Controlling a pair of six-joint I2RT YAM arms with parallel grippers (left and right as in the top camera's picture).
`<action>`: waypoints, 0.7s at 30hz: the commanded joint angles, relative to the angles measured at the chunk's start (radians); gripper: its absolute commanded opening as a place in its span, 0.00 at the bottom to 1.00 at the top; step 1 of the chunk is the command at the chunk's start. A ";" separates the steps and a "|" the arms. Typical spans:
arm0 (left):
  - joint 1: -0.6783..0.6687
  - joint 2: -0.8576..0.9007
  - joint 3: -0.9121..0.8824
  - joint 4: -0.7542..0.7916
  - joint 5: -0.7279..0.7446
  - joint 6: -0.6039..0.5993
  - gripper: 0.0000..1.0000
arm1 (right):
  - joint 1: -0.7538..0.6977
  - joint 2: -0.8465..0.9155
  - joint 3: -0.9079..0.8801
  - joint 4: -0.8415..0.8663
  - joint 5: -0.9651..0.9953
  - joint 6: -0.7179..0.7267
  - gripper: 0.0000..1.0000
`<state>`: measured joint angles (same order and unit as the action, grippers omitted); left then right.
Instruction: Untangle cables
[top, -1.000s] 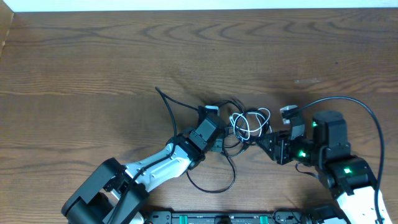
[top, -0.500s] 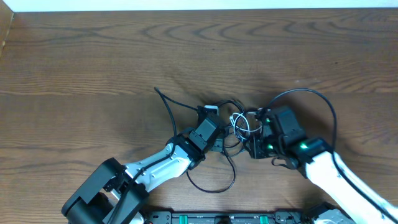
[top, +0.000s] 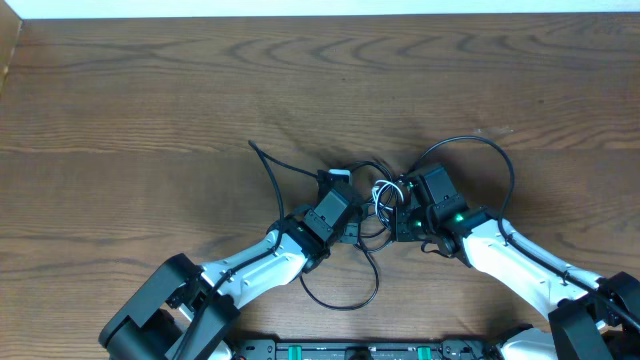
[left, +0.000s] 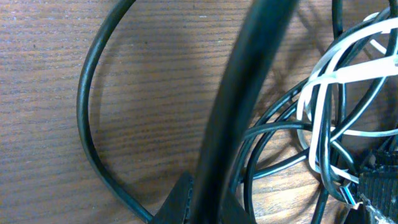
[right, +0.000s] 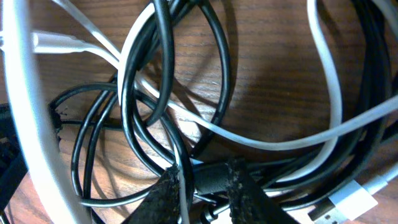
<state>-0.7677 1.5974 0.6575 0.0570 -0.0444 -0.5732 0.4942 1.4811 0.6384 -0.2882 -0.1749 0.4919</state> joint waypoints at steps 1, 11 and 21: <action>0.005 0.005 0.013 -0.002 -0.020 -0.008 0.08 | 0.005 0.011 0.002 0.009 -0.001 0.009 0.18; 0.005 0.005 0.013 -0.002 -0.021 -0.008 0.08 | 0.005 0.011 0.002 0.038 -0.022 0.009 0.12; 0.005 0.005 0.013 -0.003 -0.021 -0.007 0.08 | 0.005 0.011 0.002 0.045 -0.040 0.009 0.01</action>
<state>-0.7677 1.5974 0.6575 0.0570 -0.0444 -0.5732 0.4942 1.4822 0.6384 -0.2443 -0.1955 0.4961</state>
